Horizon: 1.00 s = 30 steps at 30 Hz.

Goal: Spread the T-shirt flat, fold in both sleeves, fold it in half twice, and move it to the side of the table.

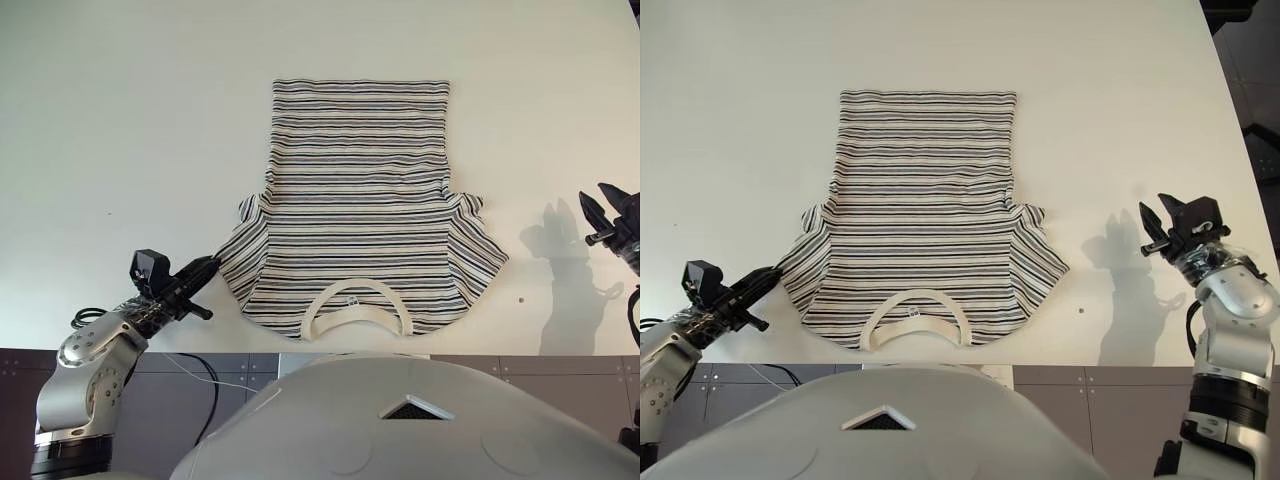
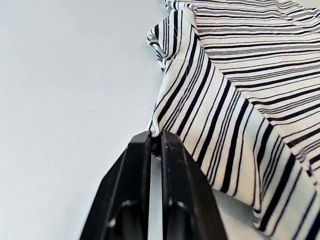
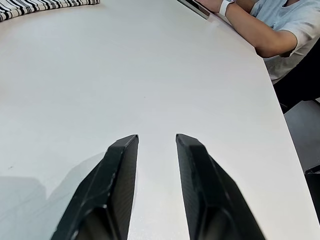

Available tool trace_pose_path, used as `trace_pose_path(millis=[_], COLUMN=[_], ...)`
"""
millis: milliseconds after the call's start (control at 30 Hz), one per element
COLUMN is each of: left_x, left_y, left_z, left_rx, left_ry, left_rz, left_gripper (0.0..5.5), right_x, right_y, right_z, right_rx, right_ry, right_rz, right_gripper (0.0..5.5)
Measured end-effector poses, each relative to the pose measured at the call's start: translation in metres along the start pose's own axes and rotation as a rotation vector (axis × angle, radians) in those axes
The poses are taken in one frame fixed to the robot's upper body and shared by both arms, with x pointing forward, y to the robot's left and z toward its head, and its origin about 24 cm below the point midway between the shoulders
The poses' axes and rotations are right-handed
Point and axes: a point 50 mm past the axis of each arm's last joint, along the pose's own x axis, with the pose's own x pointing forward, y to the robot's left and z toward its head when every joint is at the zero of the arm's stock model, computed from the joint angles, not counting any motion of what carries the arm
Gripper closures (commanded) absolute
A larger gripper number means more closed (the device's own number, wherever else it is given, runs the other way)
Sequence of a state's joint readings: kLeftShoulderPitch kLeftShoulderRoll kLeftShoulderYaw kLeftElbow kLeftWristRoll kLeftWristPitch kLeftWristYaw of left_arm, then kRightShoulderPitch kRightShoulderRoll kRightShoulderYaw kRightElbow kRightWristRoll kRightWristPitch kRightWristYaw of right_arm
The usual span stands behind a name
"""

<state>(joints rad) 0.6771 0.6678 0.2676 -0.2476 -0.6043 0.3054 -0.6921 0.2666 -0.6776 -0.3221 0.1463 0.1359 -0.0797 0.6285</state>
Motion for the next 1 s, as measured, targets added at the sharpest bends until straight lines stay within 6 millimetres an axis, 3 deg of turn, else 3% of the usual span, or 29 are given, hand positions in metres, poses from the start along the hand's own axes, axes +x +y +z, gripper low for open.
trace_pose_path(millis=[167,400,833,1000], left_x=[-0.005,-0.002,0.042,0.051], left_y=[-0.006,-0.032,-0.069,-0.078], left_z=[0.02,0.053,0.052,0.037], left_rx=[0.017,0.151,0.527,0.669], left_ry=[-0.096,-0.186,-0.069,0.016], left_rz=[-0.136,-0.318,-0.442,-0.506], left_gripper=[5.38,5.38,5.38,5.38], right_x=[0.0,0.001,0.012,0.02], right_y=[0.001,0.008,0.014,0.019], right_z=[-0.001,-0.004,-0.003,-0.001], right_rx=[-0.017,-0.015,-0.024,-0.028], right_ry=[0.006,0.014,0.008,0.002], right_rz=[-0.002,0.011,0.036,0.054], right_gripper=[4.13,4.13,4.13,4.13])
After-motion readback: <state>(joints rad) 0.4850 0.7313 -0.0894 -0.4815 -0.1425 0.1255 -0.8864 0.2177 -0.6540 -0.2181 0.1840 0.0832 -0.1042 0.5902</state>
